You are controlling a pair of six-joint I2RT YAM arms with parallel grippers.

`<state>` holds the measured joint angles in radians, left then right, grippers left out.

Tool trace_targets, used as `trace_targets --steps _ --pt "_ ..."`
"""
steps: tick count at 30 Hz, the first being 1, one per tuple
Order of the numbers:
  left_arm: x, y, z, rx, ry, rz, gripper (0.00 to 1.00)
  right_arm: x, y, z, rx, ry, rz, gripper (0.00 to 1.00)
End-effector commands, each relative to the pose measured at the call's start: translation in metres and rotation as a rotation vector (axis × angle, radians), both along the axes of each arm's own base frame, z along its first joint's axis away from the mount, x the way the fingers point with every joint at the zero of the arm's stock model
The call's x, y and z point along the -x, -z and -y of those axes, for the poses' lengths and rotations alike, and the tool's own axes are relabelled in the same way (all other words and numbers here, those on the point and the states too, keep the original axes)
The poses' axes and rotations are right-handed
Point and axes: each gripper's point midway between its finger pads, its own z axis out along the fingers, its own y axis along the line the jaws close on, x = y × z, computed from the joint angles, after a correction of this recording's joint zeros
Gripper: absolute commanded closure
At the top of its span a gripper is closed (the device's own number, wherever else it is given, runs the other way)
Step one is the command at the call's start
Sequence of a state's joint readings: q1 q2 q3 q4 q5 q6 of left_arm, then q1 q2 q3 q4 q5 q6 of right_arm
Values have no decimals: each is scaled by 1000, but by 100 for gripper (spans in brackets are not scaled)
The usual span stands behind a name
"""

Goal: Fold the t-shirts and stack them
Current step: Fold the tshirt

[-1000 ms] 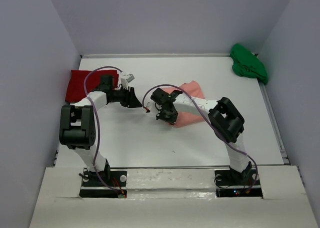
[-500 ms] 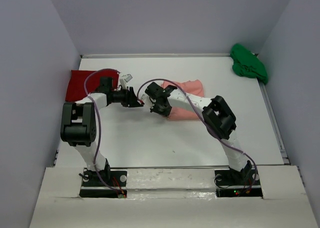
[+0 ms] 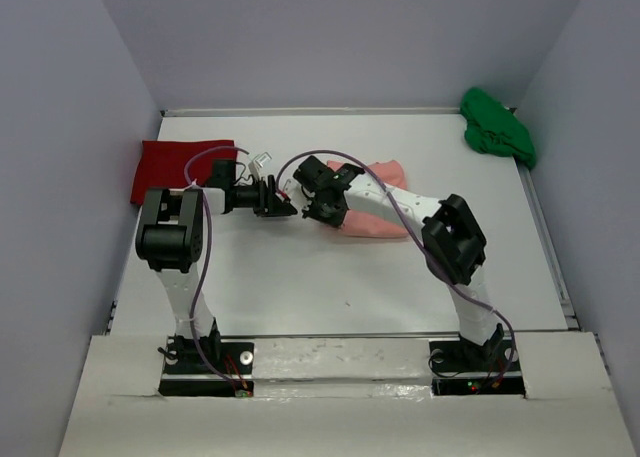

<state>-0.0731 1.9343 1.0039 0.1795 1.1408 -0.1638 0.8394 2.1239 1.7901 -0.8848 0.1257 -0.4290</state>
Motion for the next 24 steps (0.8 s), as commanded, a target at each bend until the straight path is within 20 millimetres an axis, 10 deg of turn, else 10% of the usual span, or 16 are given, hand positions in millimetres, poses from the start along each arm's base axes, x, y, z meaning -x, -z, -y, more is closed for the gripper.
trace_targets --steps 1,7,24 --pt "-26 -37 15 85 -4 83 38 0 -35 2 -52 3 72 100" --pt "-34 -47 38 209 31 53 48 3 -38 8 -46 2 88 100" --pt "-20 -22 77 204 81 -24 34 4 -44 20 -34 4 128 100"
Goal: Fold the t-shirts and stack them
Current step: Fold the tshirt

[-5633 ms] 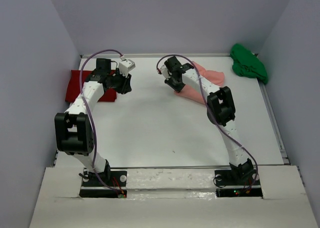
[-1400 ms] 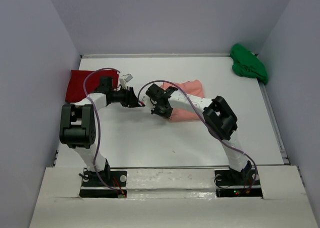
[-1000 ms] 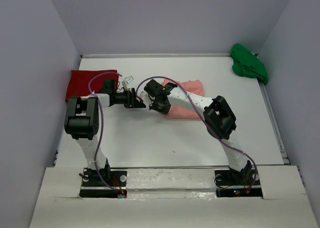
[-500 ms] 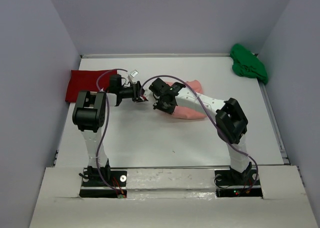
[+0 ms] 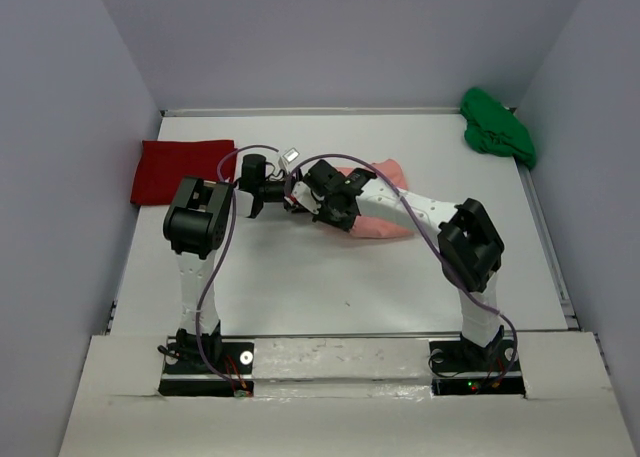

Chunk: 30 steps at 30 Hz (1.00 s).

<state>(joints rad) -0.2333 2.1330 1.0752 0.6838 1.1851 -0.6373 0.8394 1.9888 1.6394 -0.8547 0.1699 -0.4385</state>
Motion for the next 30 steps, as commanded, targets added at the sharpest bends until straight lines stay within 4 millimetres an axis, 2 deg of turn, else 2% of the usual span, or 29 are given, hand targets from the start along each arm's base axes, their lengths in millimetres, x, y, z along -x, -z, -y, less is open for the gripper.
trace_targets --steps 1,6,9,10,14,22,30 --pt "-2 -17 0 30 11 45 34 -10 -29 -7 -52 -6 88 100" --pt "-2 -20 0 37 7 54 30 -14 -34 -7 -47 -2 108 100" --pt "-1 -19 0 42 3 45 15 -17 -37 -7 -40 -3 118 100" --pt "-1 -19 0 48 5 32 15 -18 -38 -7 -42 -2 121 100" --pt "4 -15 0 42 -13 4 1 -23 -47 -11 -51 1 142 100" --pt "4 -10 2 27 -48 -22 1 -26 -50 -17 -57 0 134 100" --pt "-8 -20 16 88 -58 -44 1 -25 -48 -19 -60 0 116 100"
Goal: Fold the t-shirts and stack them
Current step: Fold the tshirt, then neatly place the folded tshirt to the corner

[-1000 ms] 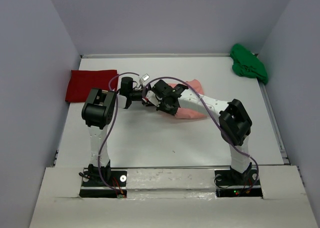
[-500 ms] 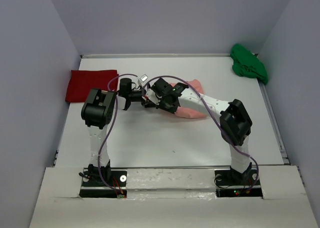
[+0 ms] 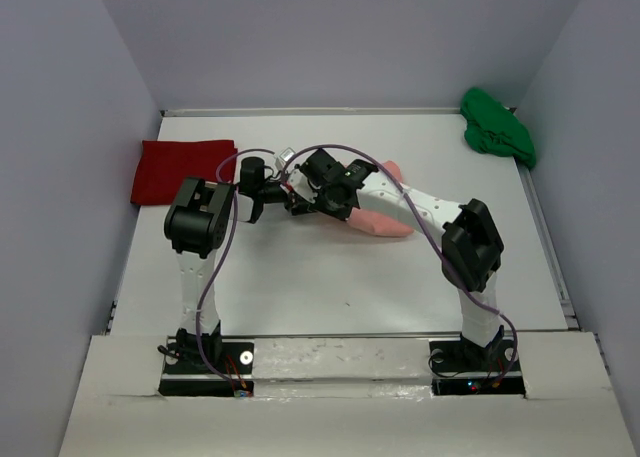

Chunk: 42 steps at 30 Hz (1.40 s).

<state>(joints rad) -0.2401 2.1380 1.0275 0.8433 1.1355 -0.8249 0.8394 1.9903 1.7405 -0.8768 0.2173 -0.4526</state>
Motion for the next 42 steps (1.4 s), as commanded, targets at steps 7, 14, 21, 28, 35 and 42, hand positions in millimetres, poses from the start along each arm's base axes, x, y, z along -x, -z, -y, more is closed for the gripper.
trace_targets --steps 7,14,21,28,35,42 --pt "-3 -13 27 121 53 8 1 10 -6 -18 -25 -37 -3 100" --pt "-15 -26 34 157 43 18 1 26 0 -28 -16 -80 -20 100" --pt "-16 -17 37 121 43 14 1 32 0 -32 -4 -98 -10 100" --pt "-12 -19 39 126 79 39 42 31 1 -30 3 -95 -4 100" --pt "-8 -29 39 138 108 83 100 31 4 -29 10 -93 -5 100" --pt "-7 -25 39 119 114 77 100 49 -5 -38 -44 -148 -95 63"
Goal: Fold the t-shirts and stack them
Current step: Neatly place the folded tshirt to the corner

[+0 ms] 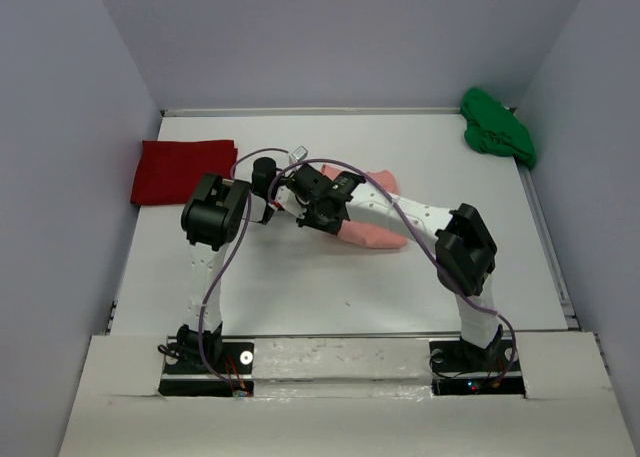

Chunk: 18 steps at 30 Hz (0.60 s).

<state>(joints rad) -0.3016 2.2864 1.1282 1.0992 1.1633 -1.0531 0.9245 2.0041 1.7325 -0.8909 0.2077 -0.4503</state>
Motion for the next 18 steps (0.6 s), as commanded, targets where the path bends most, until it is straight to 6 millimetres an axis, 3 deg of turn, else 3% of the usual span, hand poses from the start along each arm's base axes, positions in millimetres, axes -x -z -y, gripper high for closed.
trace_targets --steps 1,2,3,5,7,8,10,11,12,13,14,16,17,18 --pt "0 -22 5 18 52 107 100 27 -21 -15 -84 -76 -107 30" --pt "-1 -22 5 14 53 108 100 47 -35 -19 -135 -115 -189 3" --pt "-1 -22 5 12 55 112 100 49 -43 -16 -135 -115 -190 0" --pt "-2 -22 5 4 59 130 100 79 -59 -17 -181 -185 -316 0" --pt "-2 -20 5 -8 61 125 100 76 -87 -14 -216 -186 -254 0" --pt "-3 -19 4 -22 62 132 100 61 -96 -8 -218 -153 -185 0" --pt "-4 -17 3 -51 66 139 100 16 -107 30 -109 -10 45 0" --pt "-6 -15 3 -68 66 148 100 -15 -117 38 -110 65 189 0" --pt "-10 -19 4 -76 68 175 100 -37 -119 59 -59 141 279 0" --pt "-8 -12 2 -110 79 175 100 -72 -129 108 59 275 417 2" --pt "-14 -18 3 -121 83 205 100 -90 -125 128 88 334 486 2" --pt "-14 -4 -6 -206 102 209 100 -111 -124 179 126 453 493 5" --pt "-15 2 -11 -270 136 240 100 -117 -125 192 108 493 522 5" --pt "-26 -5 -11 -276 117 270 100 -117 -123 205 119 516 518 5"
